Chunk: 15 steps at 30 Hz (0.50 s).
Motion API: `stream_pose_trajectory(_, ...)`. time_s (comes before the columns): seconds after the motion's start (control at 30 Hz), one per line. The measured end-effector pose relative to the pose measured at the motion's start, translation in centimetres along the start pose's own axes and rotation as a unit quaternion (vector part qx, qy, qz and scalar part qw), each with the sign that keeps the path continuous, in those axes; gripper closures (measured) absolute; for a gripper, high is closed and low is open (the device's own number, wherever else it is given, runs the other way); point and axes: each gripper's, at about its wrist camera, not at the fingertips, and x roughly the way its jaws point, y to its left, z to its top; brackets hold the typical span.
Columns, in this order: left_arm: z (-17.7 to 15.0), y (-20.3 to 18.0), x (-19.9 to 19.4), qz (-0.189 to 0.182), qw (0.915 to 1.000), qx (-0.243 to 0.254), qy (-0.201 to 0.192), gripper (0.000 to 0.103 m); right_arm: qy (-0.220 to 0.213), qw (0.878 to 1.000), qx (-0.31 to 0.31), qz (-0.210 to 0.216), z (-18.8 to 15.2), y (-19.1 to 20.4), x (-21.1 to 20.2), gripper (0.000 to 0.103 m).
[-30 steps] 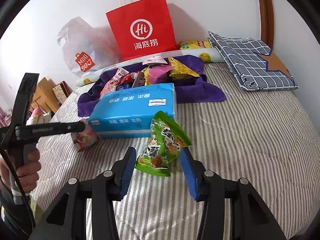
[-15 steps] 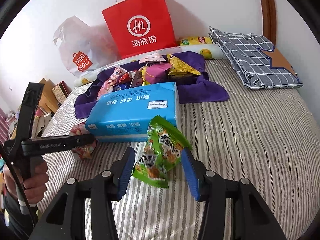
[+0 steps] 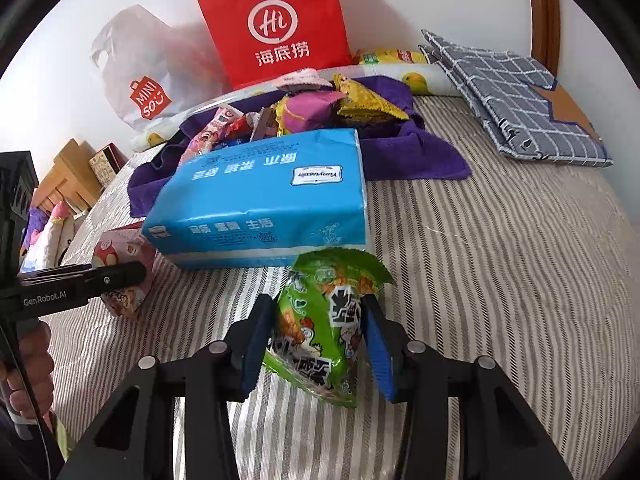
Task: Organize snacks
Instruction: 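Grasp the panda-print pink bag with the left tool while the right tool holds the green bag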
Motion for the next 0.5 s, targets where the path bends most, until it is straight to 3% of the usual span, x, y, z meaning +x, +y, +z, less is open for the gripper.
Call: stream_pose_trajectory(0.5,-1.6,-2.2,-5.0,-0.025,0.9987,0.011,-0.044,0.062,-0.059,0.998,-0.004,-0.003,0.1,1.0,-6.9,0.061)
